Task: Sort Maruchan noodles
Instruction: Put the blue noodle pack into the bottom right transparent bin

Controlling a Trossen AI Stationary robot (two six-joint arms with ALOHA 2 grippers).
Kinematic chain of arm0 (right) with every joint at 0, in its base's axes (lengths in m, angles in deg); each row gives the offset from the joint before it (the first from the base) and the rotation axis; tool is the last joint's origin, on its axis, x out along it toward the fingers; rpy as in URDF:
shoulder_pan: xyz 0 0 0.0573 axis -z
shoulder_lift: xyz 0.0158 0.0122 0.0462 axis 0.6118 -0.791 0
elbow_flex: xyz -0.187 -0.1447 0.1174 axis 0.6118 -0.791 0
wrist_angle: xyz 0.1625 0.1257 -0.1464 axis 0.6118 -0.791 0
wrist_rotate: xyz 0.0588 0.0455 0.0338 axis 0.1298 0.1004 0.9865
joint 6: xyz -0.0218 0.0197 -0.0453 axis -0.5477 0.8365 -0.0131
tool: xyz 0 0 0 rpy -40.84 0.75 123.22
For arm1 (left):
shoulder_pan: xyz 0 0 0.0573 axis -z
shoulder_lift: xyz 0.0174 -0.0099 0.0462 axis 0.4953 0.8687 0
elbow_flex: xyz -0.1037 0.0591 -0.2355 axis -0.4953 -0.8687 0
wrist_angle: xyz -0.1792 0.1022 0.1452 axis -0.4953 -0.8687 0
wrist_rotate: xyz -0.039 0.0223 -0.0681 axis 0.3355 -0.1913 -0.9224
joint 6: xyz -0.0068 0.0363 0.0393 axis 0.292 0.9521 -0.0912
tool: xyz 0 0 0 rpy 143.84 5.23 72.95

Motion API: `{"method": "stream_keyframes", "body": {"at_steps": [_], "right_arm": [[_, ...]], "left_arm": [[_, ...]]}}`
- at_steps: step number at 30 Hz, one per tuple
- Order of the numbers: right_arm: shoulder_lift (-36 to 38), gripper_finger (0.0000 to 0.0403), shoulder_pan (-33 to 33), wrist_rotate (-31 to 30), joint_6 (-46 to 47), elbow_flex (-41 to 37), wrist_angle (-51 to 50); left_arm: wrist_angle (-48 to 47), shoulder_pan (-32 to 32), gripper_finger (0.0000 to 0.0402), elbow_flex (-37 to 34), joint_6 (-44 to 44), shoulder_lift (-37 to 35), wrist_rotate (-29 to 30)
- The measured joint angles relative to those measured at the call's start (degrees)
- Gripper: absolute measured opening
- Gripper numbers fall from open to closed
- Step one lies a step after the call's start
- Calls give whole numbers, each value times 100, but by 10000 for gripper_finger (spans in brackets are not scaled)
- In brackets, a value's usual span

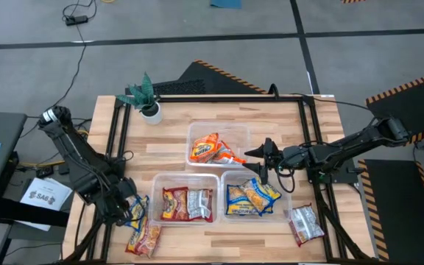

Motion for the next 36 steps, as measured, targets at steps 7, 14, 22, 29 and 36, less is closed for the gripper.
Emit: {"method": "stream_keyframes", "body": {"at_steps": [7, 14, 22, 29, 36], "right_arm": [[0, 269, 0, 0, 0, 0, 11], [-1, 269, 0, 0, -15, 0, 11], [0, 269, 0, 0, -14, 0, 2], [0, 269, 0, 0, -11, 0, 0], [-2, 269, 0, 0, -8, 0, 0]], "left_arm": [[-20, -83, 236, 0, 18, 2, 97], [-32, -186, 328, -2, 29, 9, -17], [167, 69, 346, -7, -327, 753, 257], [679, 93, 346, -9, -180, 1940, 473], [937, 207, 346, -7, -259, 2218, 789]]}}
